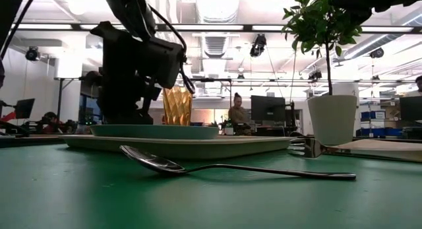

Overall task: Pick and place plate/cup/fork/spoon on tray
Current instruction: Put the orange fork on the white tray to the right of the green plate

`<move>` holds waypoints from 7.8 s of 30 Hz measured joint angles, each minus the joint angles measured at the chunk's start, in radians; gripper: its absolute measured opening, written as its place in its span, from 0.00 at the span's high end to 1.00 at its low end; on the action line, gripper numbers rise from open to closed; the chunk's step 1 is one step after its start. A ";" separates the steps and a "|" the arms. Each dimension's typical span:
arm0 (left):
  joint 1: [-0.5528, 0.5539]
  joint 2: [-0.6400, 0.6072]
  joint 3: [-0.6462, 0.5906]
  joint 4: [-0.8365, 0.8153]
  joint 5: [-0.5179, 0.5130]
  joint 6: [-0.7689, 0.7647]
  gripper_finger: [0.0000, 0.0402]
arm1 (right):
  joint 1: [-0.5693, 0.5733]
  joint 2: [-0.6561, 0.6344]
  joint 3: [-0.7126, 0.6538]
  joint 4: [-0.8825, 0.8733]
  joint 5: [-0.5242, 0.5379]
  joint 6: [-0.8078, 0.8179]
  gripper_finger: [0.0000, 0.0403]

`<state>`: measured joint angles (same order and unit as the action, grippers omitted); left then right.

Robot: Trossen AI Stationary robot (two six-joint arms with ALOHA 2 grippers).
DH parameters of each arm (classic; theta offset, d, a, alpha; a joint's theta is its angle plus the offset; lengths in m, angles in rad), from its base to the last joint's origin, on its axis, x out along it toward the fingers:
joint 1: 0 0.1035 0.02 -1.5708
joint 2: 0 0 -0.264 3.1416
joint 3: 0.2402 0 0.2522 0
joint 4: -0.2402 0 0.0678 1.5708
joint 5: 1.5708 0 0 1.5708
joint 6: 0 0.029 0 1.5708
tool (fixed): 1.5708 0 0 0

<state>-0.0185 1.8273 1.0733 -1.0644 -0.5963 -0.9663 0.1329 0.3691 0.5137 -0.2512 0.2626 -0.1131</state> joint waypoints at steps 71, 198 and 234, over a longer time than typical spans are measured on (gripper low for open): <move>-0.330 -0.711 -0.296 1.083 0.120 1.184 0.98 | 0.462 1.306 0.649 -0.495 -0.077 1.121 0.68; -0.338 -0.324 -0.286 1.831 0.526 1.075 0.65 | 0.397 1.120 0.264 1.102 0.334 -0.209 0.98; -0.334 -0.326 -0.293 1.849 0.615 1.176 1.00 | 0.340 1.102 0.265 1.005 0.156 0.002 0.70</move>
<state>-0.3526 1.5008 0.7805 0.7849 0.0186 0.2092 0.4726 1.4706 0.7784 0.7535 0.4187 -0.1108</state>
